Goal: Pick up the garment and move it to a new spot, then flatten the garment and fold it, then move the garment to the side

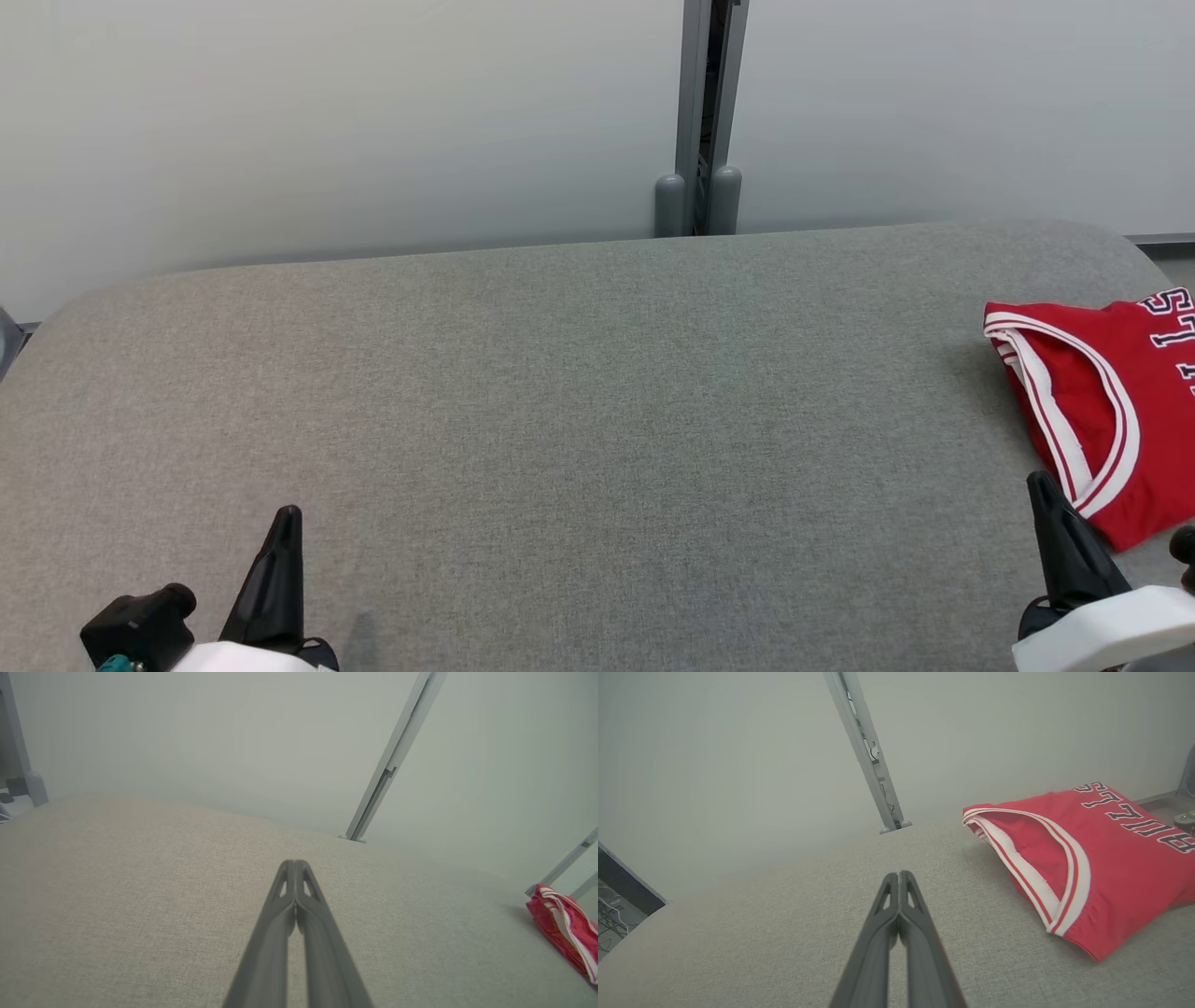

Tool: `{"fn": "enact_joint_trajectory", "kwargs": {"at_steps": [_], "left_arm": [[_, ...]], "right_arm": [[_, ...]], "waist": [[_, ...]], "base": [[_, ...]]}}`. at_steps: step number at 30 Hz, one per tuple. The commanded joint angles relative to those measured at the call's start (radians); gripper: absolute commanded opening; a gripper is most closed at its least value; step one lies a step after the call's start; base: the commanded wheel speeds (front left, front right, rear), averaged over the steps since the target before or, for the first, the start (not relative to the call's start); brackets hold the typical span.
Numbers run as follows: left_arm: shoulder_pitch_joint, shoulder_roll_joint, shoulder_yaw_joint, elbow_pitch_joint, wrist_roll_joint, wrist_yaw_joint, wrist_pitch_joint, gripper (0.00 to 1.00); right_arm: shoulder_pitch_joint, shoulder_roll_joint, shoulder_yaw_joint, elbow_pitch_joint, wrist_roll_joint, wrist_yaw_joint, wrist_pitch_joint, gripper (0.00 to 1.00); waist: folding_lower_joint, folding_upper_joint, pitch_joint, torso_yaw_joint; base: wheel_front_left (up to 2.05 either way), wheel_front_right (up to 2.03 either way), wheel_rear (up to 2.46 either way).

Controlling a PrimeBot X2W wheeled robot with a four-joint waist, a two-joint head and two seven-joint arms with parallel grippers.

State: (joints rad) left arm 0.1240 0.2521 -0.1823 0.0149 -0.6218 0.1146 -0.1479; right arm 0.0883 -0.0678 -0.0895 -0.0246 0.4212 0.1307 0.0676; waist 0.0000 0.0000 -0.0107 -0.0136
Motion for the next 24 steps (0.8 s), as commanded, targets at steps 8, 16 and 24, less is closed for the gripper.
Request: {"fn": "enact_joint_trajectory", "kwargs": {"at_steps": [8,16,24], "left_arm": [[-0.052,-0.016,-0.006,0.008,-0.127,-0.033,-0.018,0.00],[-0.069,-0.037,-0.015,0.026,-0.233,-0.058,-0.027,0.00],[-0.085,-0.058,-0.024,0.042,-0.328,-0.082,-0.036,0.00]], "right_arm": [[-0.042,-0.016,-0.043,0.020,0.156,0.000,0.043,0.00],[-0.058,-0.021,-0.077,0.050,0.282,0.000,0.078,0.00],[-0.073,-0.024,-0.109,0.077,0.398,0.000,0.111,0.00]], "waist": [[0.0000,0.0000,0.001,0.001],[0.0000,0.0000,0.002,0.002],[0.0000,0.0000,0.002,0.003]], "base": [[0.00,0.00,0.00],[0.00,0.00,0.00],[0.00,0.00,0.00]]}}
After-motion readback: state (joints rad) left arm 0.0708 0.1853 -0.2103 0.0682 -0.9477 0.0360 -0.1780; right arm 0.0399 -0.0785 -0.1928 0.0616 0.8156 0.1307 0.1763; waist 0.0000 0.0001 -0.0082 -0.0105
